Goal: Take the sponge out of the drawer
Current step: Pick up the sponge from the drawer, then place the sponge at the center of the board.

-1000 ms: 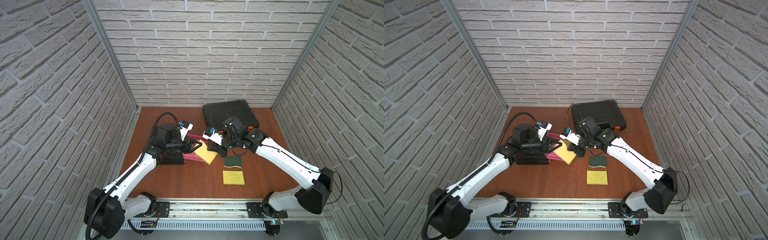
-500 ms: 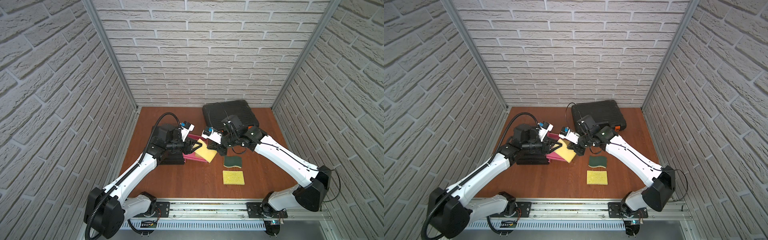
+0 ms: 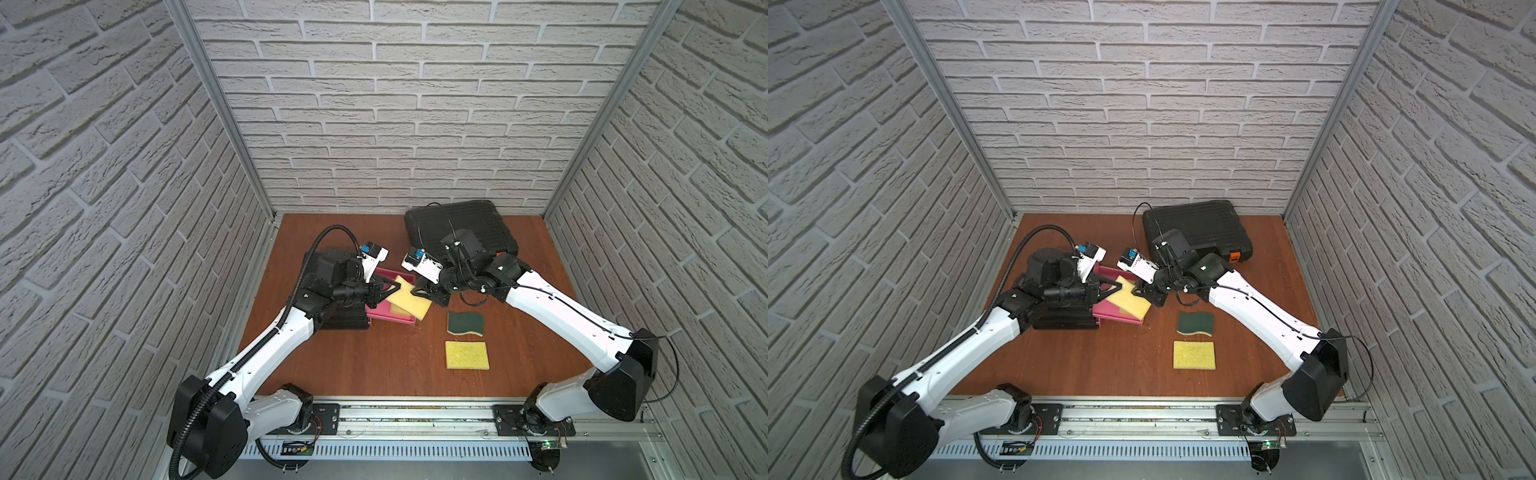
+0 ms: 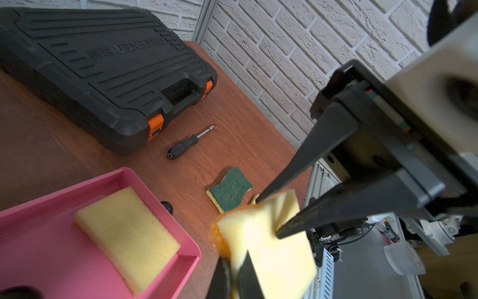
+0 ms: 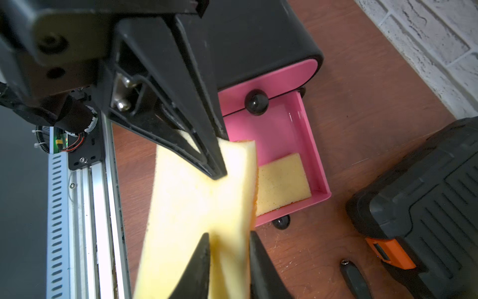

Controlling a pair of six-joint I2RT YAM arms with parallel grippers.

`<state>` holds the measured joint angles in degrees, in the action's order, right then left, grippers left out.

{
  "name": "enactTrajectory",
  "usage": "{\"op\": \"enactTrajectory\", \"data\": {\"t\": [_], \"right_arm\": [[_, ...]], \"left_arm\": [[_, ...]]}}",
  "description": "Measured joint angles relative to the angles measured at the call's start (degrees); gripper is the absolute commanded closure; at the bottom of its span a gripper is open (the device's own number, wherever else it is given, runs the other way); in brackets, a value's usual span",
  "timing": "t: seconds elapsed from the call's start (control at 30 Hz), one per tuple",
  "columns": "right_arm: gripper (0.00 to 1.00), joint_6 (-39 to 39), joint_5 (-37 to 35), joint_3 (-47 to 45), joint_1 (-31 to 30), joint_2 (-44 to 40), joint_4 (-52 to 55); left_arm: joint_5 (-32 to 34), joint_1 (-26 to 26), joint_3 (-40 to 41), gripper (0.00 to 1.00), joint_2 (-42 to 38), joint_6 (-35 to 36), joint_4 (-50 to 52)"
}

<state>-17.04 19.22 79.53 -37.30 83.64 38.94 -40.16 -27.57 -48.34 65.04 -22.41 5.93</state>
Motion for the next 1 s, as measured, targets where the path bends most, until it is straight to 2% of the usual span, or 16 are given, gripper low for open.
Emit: {"op": "enactTrajectory", "data": {"t": [0.2,0.5,0.8,1.0], "right_arm": [[0.44,8.1,-5.0,-5.5,0.1,-5.0,-9.1],[0.41,23.5,-12.8,-16.4,0.1,-18.1,-20.5],[0.40,35.1,-18.6,-26.9,0.1,-23.0,-23.3],[0.40,38.7,-21.3,-30.9,0.1,-24.7,-23.2]], "left_arm": [[4.7,-0.9,3.1,1.00,-4.2,-5.1,-2.8],[14.3,-3.3,10.3,1.00,-8.5,-17.2,-11.0],[27.3,-14.3,13.3,1.00,-10.7,-22.9,-12.8],[36.1,-21.8,16.1,1.00,-6.7,-26.0,-15.4]]}}
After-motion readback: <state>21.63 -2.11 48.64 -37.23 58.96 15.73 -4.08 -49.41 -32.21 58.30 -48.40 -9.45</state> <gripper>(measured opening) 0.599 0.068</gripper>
